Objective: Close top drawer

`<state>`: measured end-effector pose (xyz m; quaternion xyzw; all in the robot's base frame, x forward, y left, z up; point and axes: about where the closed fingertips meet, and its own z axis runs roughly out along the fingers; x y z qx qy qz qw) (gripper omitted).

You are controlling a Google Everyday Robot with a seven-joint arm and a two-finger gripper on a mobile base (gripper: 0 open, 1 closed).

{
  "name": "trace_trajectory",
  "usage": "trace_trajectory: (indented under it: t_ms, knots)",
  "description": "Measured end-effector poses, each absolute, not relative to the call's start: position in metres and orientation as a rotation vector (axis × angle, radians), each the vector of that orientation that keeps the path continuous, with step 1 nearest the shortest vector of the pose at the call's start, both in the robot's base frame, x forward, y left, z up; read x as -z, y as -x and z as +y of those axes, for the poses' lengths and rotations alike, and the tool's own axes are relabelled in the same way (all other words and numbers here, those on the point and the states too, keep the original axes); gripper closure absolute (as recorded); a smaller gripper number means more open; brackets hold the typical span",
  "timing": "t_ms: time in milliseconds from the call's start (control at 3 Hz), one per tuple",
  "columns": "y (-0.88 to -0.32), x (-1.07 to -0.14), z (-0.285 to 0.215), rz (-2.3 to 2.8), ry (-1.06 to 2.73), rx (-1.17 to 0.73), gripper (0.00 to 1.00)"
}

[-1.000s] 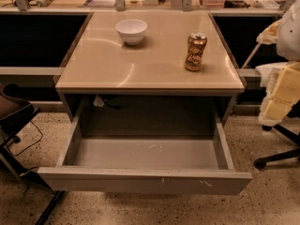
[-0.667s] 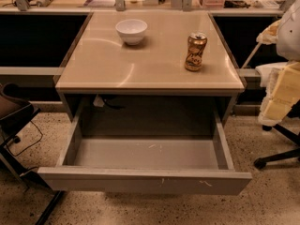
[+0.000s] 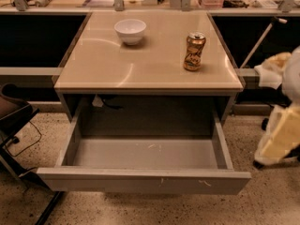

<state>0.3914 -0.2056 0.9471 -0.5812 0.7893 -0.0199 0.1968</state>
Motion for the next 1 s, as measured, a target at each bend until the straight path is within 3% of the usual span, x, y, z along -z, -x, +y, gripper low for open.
trace_trajectory:
  t_ms: [1000]
  knots:
    - [-0.317, -0.843, -0.178, 2.24, 1.493, 0.049, 0.0]
